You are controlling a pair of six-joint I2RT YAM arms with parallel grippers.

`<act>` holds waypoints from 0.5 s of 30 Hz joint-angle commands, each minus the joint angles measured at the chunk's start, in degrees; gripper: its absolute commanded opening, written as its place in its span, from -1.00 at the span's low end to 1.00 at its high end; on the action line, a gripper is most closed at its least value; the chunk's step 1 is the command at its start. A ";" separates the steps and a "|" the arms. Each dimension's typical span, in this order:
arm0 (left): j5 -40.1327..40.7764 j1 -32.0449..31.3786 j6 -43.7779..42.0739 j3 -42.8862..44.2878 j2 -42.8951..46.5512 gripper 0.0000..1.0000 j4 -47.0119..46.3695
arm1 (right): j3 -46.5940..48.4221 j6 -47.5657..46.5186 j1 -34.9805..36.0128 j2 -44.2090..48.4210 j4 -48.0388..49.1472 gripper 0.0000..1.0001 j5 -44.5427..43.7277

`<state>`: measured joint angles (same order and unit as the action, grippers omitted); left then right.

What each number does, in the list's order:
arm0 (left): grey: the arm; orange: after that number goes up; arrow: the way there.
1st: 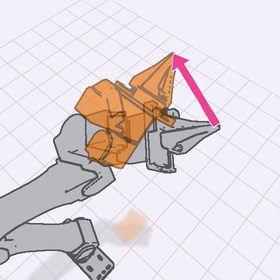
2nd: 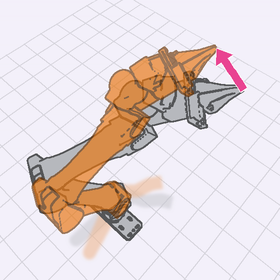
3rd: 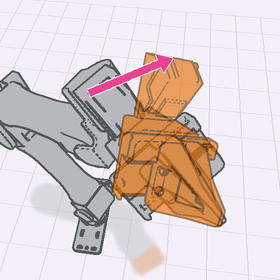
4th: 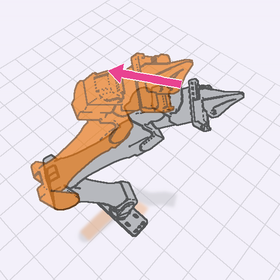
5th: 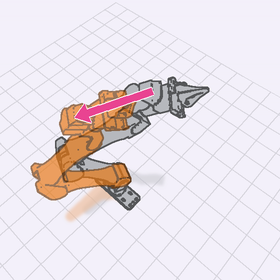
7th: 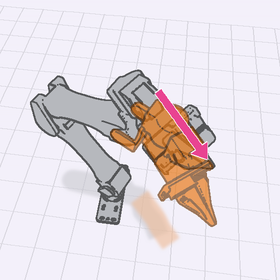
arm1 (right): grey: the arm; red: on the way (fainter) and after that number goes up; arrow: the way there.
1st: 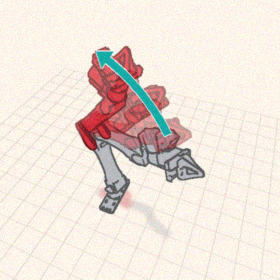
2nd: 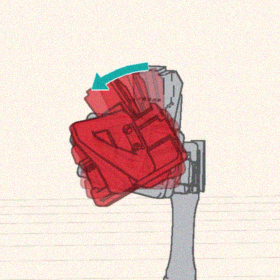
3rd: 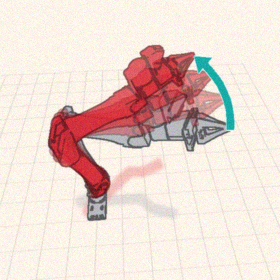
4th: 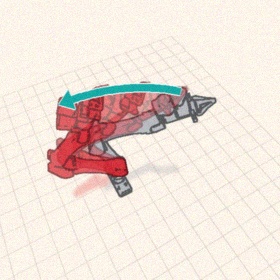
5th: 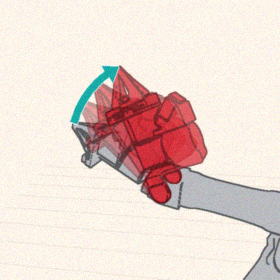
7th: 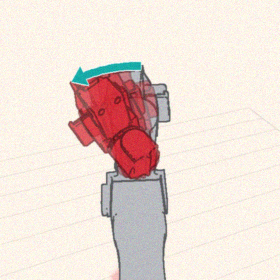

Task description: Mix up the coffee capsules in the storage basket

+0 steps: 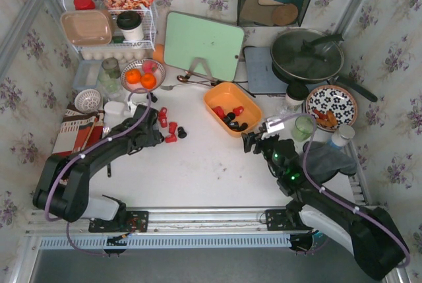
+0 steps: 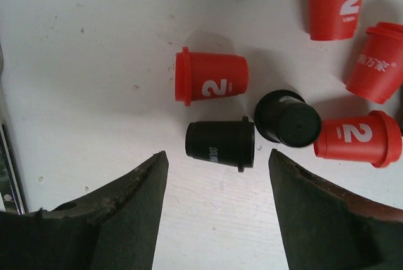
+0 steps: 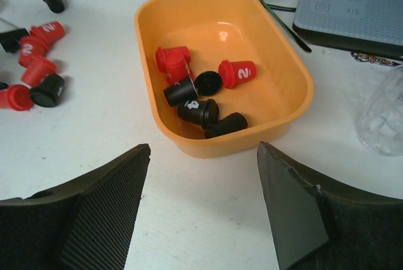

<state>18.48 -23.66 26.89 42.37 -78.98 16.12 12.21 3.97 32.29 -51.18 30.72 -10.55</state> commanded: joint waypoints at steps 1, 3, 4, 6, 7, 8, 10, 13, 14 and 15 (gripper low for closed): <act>-4.53 2.47 1.33 3.07 -3.79 0.36 5.48 | -2.52 1.51 0.04 5.35 5.51 0.52 -0.68; -5.71 3.26 2.06 3.56 -4.66 0.36 6.55 | -2.68 1.97 0.10 7.73 4.89 0.53 -1.12; -5.88 3.55 2.26 3.67 -4.82 0.36 6.85 | -2.85 2.00 0.13 8.62 5.09 0.52 -1.07; -6.20 3.62 2.91 3.64 -5.03 0.36 7.16 | -3.04 2.09 0.13 9.77 5.08 0.52 -1.15; -6.57 3.66 3.13 3.60 -5.20 0.36 7.06 | -3.06 2.28 0.13 10.09 4.99 0.52 -1.23; -7.11 3.70 3.32 3.60 -5.41 0.36 6.85 | -3.02 2.46 0.11 10.18 4.94 0.52 -1.11; -7.88 3.71 3.48 3.60 -6.09 0.36 6.36 | -2.91 3.12 0.06 10.09 5.05 0.52 -0.59; -7.60 3.71 4.16 3.72 -7.53 0.36 6.21 | -2.82 3.79 0.07 9.48 5.59 0.52 1.10; -7.58 3.71 4.50 3.83 -8.01 0.35 6.25 | -2.80 3.91 0.05 9.32 5.66 0.52 1.25; -7.63 3.71 4.93 3.89 -8.45 0.35 6.36 | -2.74 4.03 0.05 9.17 5.49 0.52 1.20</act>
<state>11.77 -19.99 30.11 45.60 -86.19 22.22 9.21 7.03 32.29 -41.58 34.04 -10.44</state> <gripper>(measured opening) 0.680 0.763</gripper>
